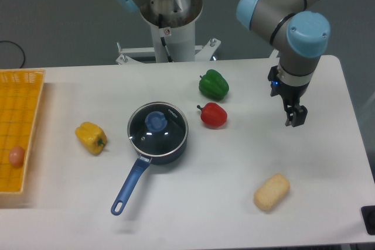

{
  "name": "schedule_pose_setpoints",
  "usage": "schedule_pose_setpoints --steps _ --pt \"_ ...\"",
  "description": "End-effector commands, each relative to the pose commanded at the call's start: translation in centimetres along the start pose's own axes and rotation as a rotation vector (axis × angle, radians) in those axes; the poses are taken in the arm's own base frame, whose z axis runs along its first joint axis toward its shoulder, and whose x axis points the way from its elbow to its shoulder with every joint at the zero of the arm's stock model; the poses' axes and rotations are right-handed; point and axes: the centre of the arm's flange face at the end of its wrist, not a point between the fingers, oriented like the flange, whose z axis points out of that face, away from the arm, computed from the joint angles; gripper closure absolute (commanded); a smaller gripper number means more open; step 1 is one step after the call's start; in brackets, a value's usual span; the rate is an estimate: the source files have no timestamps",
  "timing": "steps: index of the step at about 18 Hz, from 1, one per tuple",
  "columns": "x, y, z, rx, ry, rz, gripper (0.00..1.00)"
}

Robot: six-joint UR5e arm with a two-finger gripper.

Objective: Open the lid
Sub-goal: 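Raise the gripper slightly above the table beside the red pepper, then move the gripper over the saucepan and lower it onto the blue lid knob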

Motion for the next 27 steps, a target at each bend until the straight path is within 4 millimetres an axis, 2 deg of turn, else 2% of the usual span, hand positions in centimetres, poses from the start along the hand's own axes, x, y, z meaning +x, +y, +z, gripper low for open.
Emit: schedule_pose_setpoints --steps 6,8,10,11,19,21,27 --pt "0.1 -1.1 0.2 0.009 0.004 0.015 0.00" --pt "1.6 -1.3 3.0 0.081 0.029 -0.004 0.00" --pt "2.5 -0.1 2.2 0.081 0.017 -0.025 0.00" --pt "2.6 -0.4 1.3 0.071 0.007 -0.025 0.00" --pt "2.5 -0.5 0.3 0.059 -0.003 -0.083 0.00" --pt "2.3 -1.5 0.0 0.058 -0.007 -0.077 0.00" --pt "1.5 -7.0 -2.4 0.053 -0.042 -0.103 0.00"
